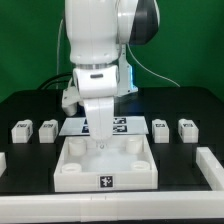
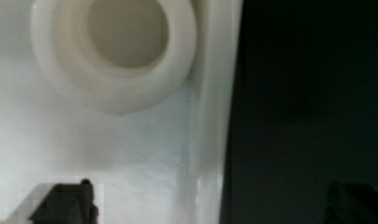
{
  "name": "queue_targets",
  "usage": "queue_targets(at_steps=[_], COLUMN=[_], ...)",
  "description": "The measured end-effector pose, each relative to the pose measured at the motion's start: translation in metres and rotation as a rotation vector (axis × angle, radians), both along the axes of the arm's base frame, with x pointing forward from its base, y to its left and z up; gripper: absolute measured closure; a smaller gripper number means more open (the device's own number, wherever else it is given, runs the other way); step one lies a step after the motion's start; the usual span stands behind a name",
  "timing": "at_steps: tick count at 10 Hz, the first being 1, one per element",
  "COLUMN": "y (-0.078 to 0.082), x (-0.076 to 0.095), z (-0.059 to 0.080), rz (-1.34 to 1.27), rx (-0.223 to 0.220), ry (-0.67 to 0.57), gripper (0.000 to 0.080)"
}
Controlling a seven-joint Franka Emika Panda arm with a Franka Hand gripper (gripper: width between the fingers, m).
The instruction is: Assemble one leg
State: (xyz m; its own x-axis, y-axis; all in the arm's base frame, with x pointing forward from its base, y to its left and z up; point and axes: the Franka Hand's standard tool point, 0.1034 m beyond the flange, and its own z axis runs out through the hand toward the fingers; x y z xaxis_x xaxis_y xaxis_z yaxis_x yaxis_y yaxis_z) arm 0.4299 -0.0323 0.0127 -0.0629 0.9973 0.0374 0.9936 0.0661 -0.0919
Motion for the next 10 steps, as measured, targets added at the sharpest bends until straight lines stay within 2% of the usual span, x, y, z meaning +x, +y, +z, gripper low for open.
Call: queue_targets(at_steps=[3,5,6,7,8,10], y=[0.0002,0.0001,0.0001,0.0000,-0.0004,-0.0006], x=[-0.0009,-0.0012,-0.0013,-0.0013,-0.0003,0.0010], z=[-0.0045,-0.0048,-0.0050,-0.0051,-0.0046,-0.0041], rz=[-0.001,-0.002,-0.002,-0.002,-0.003,-0.003], rx=[0.002,0.002,0.002,0.002,0.001,0.001], ry=[-0.001,-0.001,0.000,0.000,-0.004,-0.010], gripper=[0.0150,0.0412,0.0597,0.0597,0.0721,0.0736])
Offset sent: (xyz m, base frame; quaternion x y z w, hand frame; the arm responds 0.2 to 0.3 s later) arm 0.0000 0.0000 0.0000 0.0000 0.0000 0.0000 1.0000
